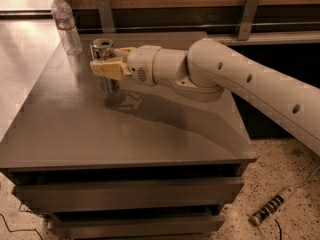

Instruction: Move redbull can near water bottle

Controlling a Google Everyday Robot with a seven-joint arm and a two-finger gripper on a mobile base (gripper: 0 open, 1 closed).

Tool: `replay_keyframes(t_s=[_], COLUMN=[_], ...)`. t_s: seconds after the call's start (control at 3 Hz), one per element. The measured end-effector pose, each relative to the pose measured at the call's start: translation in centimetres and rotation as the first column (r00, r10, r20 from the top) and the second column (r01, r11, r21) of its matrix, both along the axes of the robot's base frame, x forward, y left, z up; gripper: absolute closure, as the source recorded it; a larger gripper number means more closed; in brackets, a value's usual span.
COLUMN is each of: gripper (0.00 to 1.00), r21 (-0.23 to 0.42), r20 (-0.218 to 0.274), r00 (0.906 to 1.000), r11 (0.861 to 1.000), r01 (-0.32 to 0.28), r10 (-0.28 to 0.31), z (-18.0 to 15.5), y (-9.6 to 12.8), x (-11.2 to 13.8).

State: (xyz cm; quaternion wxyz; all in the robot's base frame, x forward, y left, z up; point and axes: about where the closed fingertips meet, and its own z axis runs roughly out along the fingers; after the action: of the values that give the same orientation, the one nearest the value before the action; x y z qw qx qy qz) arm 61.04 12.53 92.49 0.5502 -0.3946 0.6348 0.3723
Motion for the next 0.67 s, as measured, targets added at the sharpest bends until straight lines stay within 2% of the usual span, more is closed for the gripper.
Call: replay_keyframes(t_s=[0.33,0.67], gripper=[1.0,1.0], r21=[-0.03,-0.073], r20=[0.029,0.068], r00=[0.9971,0.9898], r11=[0.997,0.989], r01=[0.071,0.13], r10=[-0.07,-0.125], z=[1.3,1.6], y=[-1.8,-3.6], x=[4.2,9.0])
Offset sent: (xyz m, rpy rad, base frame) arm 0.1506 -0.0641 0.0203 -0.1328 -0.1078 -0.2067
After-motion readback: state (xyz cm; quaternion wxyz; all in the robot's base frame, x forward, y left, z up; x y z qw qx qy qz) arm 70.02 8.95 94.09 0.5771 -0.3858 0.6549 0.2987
